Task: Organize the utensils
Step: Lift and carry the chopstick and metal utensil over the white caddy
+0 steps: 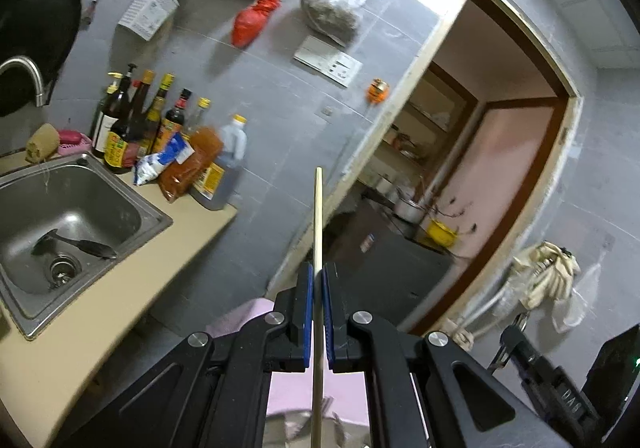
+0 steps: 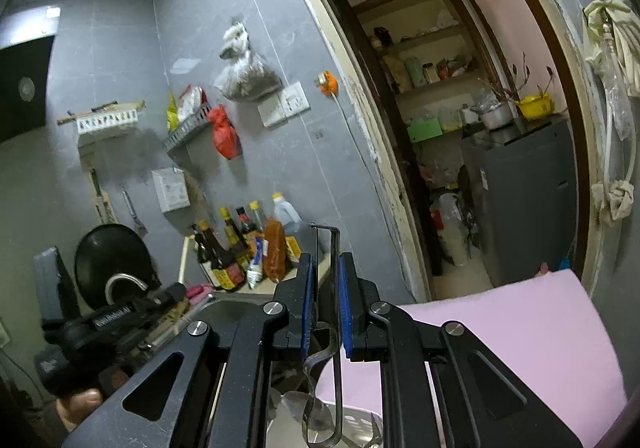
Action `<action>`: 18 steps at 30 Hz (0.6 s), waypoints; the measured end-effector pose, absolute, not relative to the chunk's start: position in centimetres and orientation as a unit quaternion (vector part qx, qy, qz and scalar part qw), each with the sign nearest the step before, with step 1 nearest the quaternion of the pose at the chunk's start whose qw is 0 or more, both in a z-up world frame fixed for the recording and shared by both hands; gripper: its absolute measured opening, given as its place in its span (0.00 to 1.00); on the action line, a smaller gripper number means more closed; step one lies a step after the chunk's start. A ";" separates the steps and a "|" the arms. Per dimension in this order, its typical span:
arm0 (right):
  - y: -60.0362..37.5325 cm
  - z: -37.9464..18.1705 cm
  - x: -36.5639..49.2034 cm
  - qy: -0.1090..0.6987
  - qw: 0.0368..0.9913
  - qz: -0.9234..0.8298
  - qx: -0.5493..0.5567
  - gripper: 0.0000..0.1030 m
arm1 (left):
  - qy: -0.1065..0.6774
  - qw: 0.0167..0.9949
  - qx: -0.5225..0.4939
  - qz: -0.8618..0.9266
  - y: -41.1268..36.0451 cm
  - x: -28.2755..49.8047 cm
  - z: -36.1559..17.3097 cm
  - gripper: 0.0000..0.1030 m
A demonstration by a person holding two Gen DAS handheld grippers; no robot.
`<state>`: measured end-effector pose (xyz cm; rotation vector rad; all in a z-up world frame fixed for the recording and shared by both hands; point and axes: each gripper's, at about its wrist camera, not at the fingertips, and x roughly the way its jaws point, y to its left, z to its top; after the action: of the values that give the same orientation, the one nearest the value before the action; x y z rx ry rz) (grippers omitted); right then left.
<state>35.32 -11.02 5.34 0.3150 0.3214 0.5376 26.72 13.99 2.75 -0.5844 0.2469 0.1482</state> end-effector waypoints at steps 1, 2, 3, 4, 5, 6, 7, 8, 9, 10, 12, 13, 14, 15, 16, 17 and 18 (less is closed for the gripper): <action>-10.5 4.6 35.6 0.163 0.939 0.260 0.152 0.11 | 0.121 0.946 -0.290 0.074 14.2 26.9 2.5 0.05; -10.3 3.9 35.8 0.167 0.940 0.258 0.150 0.11 | 0.120 0.945 -0.293 0.077 14.4 27.1 2.1 0.05; -9.9 3.3 36.0 0.171 0.940 0.256 0.146 0.11 | 0.119 0.945 -0.295 0.079 14.5 27.4 1.7 0.05; -9.6 2.6 36.3 0.175 0.940 0.255 0.142 0.11 | 0.118 0.944 -0.296 0.080 14.6 27.7 1.2 0.05; -9.4 2.0 36.4 0.178 0.941 0.252 0.139 0.11 | 0.116 0.944 -0.297 0.081 14.7 27.9 0.6 0.05; -9.3 1.4 36.5 0.181 0.942 0.249 0.136 0.11 | 0.115 0.944 -0.298 0.080 14.7 28.1 0.2 0.05; -9.1 0.7 36.7 0.185 0.942 0.247 0.135 0.11 | 0.115 0.944 -0.299 0.080 14.6 28.3 -0.3 0.05; -9.1 0.2 36.8 0.188 0.942 0.245 0.134 0.11 | 0.114 0.944 -0.299 0.081 14.5 28.5 -0.9 0.05; -9.0 -0.4 36.9 0.191 0.941 0.244 0.132 0.11 | 0.113 0.944 -0.298 0.080 14.3 28.5 -1.3 0.05; -9.0 -0.9 37.0 0.192 0.941 0.244 0.132 0.11 | 0.114 0.945 -0.295 0.079 14.0 28.7 -1.9 0.05; -8.9 -1.7 37.0 0.193 0.942 0.241 0.129 0.11 | 0.113 0.947 -0.290 0.077 13.6 28.7 -2.4 0.05; -8.7 -2.0 37.0 0.192 0.943 0.239 0.126 0.11 | 0.110 0.949 -0.284 0.075 13.3 28.7 -2.7 0.05; -8.7 -2.3 37.0 0.190 0.944 0.239 0.123 0.11 | 0.106 0.951 -0.280 0.075 13.0 28.6 -2.8 0.05; -8.6 -2.5 37.0 0.189 0.945 0.239 0.121 0.11 | 0.099 0.954 -0.273 0.075 12.8 28.6 -3.0 0.05; -8.5 -2.7 36.9 0.187 0.946 0.240 0.117 0.11 | 0.095 0.956 -0.267 0.076 12.6 28.6 -3.1 0.05; -8.3 -2.8 36.9 0.185 0.946 0.242 0.114 0.11 | 0.090 0.958 -0.262 0.077 12.4 28.5 -3.2 0.05; -8.2 -2.9 36.8 0.184 0.946 0.244 0.111 0.11 | 0.085 0.960 -0.256 0.079 12.3 28.4 -3.2 0.05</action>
<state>36.81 -8.17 -2.91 0.2256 0.3748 0.4969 28.36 12.27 -3.22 -0.5196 0.1714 0.1595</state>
